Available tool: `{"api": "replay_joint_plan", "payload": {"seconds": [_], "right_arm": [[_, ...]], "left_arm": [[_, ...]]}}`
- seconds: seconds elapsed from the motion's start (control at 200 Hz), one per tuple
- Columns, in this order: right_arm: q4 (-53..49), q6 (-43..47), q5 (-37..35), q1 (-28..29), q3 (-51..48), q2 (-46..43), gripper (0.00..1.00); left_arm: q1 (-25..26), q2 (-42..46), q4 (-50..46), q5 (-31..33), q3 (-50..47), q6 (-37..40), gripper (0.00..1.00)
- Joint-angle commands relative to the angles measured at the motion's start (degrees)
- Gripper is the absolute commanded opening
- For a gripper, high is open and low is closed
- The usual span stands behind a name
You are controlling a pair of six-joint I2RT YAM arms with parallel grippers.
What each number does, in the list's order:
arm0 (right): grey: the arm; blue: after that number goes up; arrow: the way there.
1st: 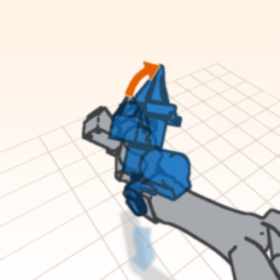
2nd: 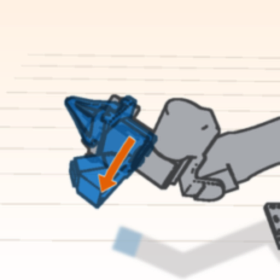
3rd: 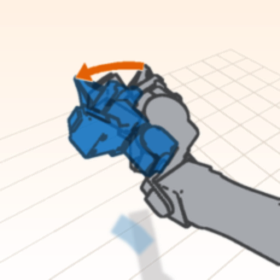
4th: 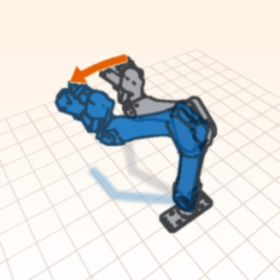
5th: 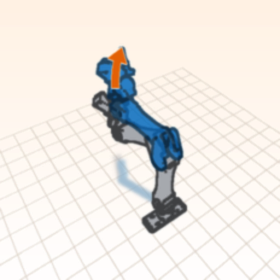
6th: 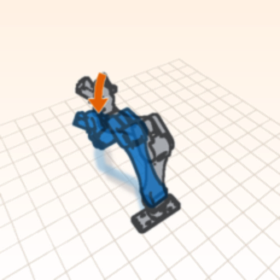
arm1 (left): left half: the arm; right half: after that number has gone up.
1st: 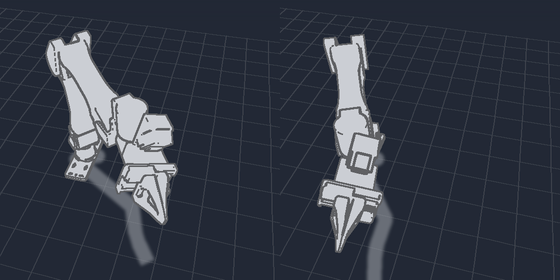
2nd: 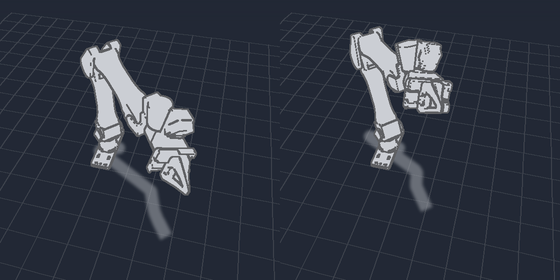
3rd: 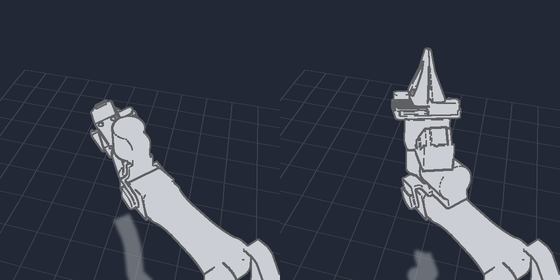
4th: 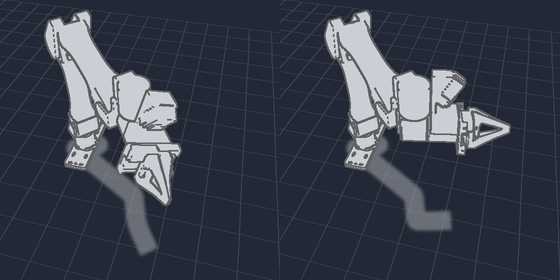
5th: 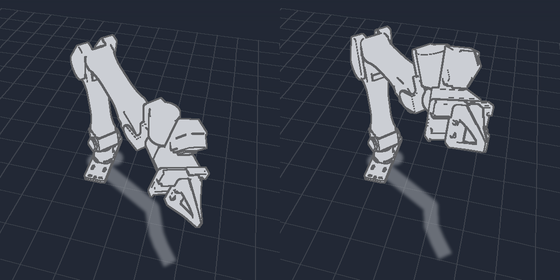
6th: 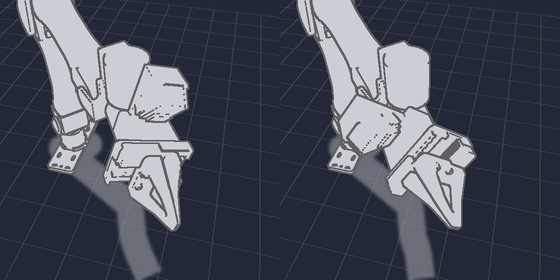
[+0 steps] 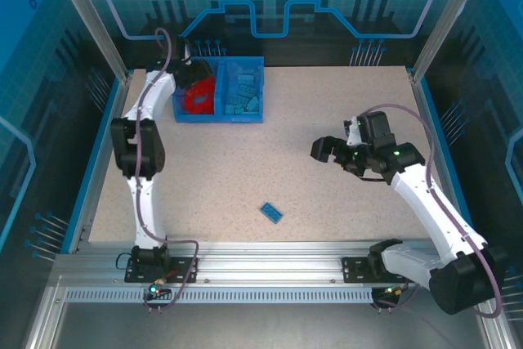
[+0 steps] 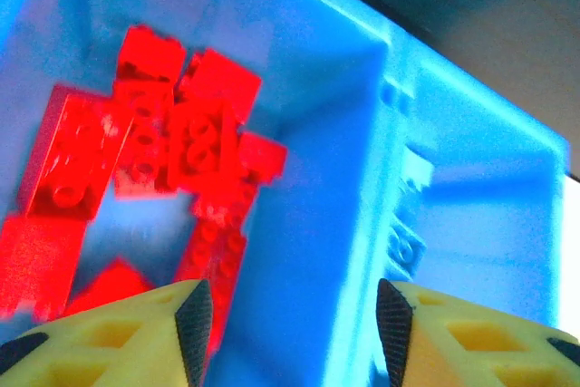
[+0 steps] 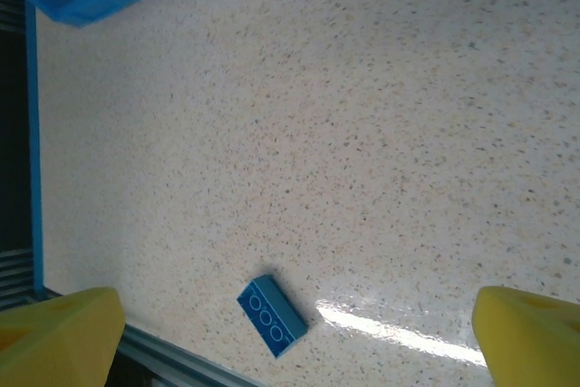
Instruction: Sort the legos into containers by color
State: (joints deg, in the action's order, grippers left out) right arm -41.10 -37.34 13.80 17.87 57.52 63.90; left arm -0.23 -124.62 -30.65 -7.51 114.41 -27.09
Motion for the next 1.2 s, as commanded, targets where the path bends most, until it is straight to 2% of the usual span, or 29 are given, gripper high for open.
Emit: {"api": "replay_joint_plan", "payload": {"seconds": [0.0, 0.105, 0.24, 0.405, 0.61, 0.685, 0.895, 1.096, 1.196], "right_arm": [[-0.7, 5.27, -4.69, 5.87, 3.55, 3.33, 0.99], [-1.99, 9.59, -6.2, 12.42, 6.2, 8.96, 0.97], [-3.68, 14.28, -10.35, 22.14, 9.1, 16.74, 0.93], [-4.7, 17.22, -13.75, 31.74, 10.4, 25.77, 0.92], [-8.22, 20.34, -17.36, 37.83, 13.61, 36.03, 0.89], [-8.97, 21.1, -18.19, 38.94, 14.32, 38.48, 0.86], [-7.83, 20.83, -18.19, 39.93, 13.51, 42.73, 0.63], [-7.07, 20.86, -18.33, 40.05, 13.32, 44.47, 0.48], [-7.2, 21.15, -19.44, 40.05, 13.74, 43.91, 0.33]], "left_arm": [[0.87, 16.41, 8.15, -4.52, -10.68, 0.74, 0.54], [2.68, 28.71, 10.56, -6.67, -21.61, 5.12, 0.54], [5.68, 43.03, 11.04, -10.0, -34.74, 14.77, 0.56], [7.69, 58.88, 10.02, -17.09, -50.85, 34.46, 0.64], [8.84, 73.28, 4.41, -27.81, -64.37, 58.46, 0.8], [9.78, 76.36, 1.98, -28.87, -67.15, 64.1, 0.83], [9.99, 79.71, -1.9, -31.46, -72.04, 72.36, 0.98], [9.99, 82.19, 2.12, -31.87, -75.9, 75.94, 0.99], [9.99, 81.87, 3.1, -32.02, -76.33, 76.31, 0.99]]}}
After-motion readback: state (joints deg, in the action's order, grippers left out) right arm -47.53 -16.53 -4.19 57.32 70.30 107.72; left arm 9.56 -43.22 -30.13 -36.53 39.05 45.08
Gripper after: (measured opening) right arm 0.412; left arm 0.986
